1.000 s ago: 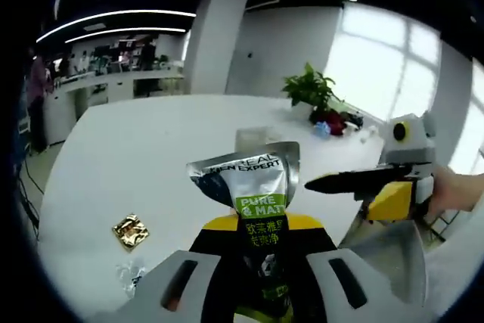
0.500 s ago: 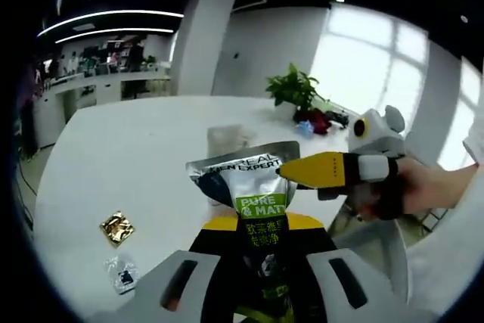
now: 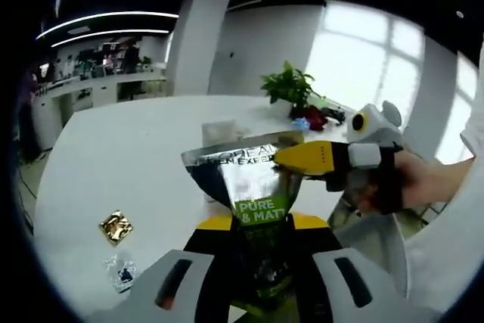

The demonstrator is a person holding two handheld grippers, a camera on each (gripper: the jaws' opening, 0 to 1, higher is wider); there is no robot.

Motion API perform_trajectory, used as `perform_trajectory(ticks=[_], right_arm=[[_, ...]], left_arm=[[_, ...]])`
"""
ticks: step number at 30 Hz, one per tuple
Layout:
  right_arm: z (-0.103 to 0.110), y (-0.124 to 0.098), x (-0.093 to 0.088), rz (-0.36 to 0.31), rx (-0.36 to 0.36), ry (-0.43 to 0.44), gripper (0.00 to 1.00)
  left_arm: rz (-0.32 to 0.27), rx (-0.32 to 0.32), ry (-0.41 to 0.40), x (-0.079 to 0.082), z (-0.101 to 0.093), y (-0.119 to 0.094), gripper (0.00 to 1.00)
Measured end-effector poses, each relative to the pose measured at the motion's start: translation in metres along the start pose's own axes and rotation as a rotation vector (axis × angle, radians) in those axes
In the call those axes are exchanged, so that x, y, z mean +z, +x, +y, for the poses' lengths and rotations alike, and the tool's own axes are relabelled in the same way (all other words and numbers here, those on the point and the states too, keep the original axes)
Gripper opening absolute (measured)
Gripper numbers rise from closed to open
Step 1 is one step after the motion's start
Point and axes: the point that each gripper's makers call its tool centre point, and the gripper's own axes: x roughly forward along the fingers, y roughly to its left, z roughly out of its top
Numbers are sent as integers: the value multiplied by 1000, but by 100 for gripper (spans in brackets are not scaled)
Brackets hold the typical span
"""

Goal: Arrange the skincare products in the storage area until every visible bottle or jar stands upright without overlapping.

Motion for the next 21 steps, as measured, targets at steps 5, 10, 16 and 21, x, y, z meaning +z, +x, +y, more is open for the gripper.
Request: perform_trajectory(ticks=[5,10,16,21], right_arm=[[5,-2,3,-3,17,-25,2],[5,-6,9,-20,23,-11,1],[-1,-11,14,-17,0,-19,1],[-1,-16,19,-25,4,-23,1]], left_arm=[[-6,-25,21,1,-5,1,37],[1,-36,46,5,-9,2,50],[3,-47,38,5,-11,-1,54],[17,-42,19,-1,-5,-6,62]])
